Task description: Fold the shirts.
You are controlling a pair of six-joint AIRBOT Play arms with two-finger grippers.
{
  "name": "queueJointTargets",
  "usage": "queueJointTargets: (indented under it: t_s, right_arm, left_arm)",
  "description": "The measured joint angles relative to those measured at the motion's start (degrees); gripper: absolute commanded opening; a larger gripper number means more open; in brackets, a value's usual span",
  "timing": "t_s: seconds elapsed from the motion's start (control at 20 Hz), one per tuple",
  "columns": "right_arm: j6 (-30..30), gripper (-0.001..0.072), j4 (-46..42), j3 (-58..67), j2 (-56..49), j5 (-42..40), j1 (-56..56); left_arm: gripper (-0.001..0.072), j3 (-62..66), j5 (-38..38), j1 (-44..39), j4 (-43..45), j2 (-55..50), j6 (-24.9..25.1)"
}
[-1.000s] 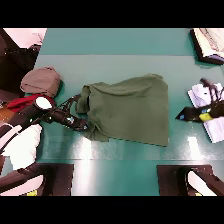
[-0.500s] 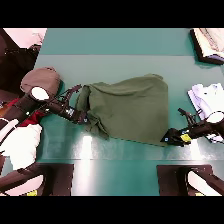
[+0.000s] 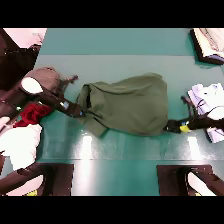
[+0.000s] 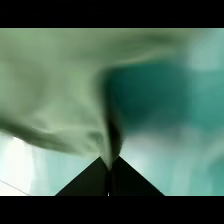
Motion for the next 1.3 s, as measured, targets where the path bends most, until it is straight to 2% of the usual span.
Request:
queueJointTargets:
  t_s: [0.3, 0.5, 0.65, 1.0, 1.15, 1.3]
  right_arm:
    - [1.31, 0.0016, 0.37, 30.38, 6.82, -0.79, -3.67]
    - [1.2, 0.0016, 0.39, 49.57, 7.8, -0.98, -4.55]
    - [1.01, 0.0016, 0.33, 60.13, 8.0, -0.48, -4.76]
    - [1.62, 0.0016, -1.14, 78.12, 3.91, 8.98, -4.87]
    - [4.04, 0.0016, -1.09, 80.7, -0.07, 13.81, -4.87]
    - [6.08, 0.0016, -1.14, 77.11, -4.74, 16.2, -4.87]
  left_arm:
    - [0.0027, 30.58, -4.04, -0.02, 8.24, 5.99, -3.54]
    - [0.0027, 53.18, -5.31, -0.02, 9.14, 6.99, -5.01]
    - [0.0027, 63.01, -4.09, 0.0, 7.61, 8.48, -6.34]
    - [0.0027, 68.54, 2.89, 0.07, -5.7, 12.92, -7.04]
    - [0.0027, 66.9, 4.94, 0.04, -4.9, 12.35, -6.73]
    - [0.0027, 59.91, 6.16, 0.02, 1.18, 8.46, -6.8]
